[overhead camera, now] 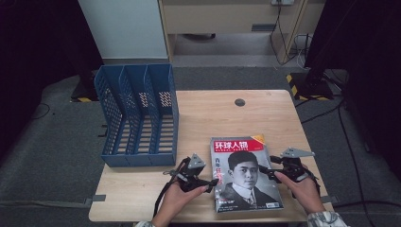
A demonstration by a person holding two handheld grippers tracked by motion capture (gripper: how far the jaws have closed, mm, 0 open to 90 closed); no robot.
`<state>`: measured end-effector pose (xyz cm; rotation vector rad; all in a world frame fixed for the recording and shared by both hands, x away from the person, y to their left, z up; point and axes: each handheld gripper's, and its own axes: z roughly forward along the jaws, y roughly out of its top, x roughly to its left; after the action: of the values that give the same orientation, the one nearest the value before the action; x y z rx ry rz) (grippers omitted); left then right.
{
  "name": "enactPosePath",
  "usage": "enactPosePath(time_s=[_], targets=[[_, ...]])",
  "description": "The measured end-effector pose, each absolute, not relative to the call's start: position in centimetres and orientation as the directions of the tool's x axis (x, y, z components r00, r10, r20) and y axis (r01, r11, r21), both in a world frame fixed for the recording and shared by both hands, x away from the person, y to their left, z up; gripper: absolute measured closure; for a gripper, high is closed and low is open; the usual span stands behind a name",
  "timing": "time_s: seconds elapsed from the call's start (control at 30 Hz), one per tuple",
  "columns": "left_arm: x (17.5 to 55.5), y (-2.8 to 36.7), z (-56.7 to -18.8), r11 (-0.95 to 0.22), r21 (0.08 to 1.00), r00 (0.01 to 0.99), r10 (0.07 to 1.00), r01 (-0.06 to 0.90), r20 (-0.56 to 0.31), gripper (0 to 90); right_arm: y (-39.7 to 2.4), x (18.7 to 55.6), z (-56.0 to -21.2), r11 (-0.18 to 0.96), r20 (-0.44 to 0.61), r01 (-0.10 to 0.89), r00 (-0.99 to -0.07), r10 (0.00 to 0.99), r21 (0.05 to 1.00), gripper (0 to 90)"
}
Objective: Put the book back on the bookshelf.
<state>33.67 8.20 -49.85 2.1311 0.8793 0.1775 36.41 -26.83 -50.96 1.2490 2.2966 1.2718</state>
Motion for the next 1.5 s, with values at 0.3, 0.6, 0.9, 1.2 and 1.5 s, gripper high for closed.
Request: enactPosePath(time_s=[0.3,0.6,0.9,1.2,1.5], targets=[[33.4,7.5,-50.4,-0.448,0.712,0.756,0.631,0.541,-0.177,21.4,-26.0,36.7,-50.8,0.296,0.162,0.528,-0.657,0.736,0.796,27.6],[33.3,7.5,-50.5,-0.444,0.707,0.759,0.62,0.55,-0.201,21.8,-25.4,36.5,-50.8,0.352,0.099,0.502,-0.671,0.735,0.79,29.1],[33.8,7.8,-50.4,-0.415,0.691,0.737,0.626,0.592,-0.255,31.8,-25.0,36.2,-50.5,0.367,0.081,0.471,-0.695,0.715,0.802,29.5],[33.2,8.5,-49.7,-0.458,0.653,0.736,0.635,0.603,-0.235,35.2,-24.3,35.6,-50.6,0.428,0.06,0.459,-0.733,0.677,0.778,33.9],[33.6,8.8,-50.0,-0.452,0.654,0.731,0.641,0.607,-0.234,27.4,-23.6,37.9,-50.8,0.393,0.105,0.489,-0.719,0.687,0.778,22.2]])
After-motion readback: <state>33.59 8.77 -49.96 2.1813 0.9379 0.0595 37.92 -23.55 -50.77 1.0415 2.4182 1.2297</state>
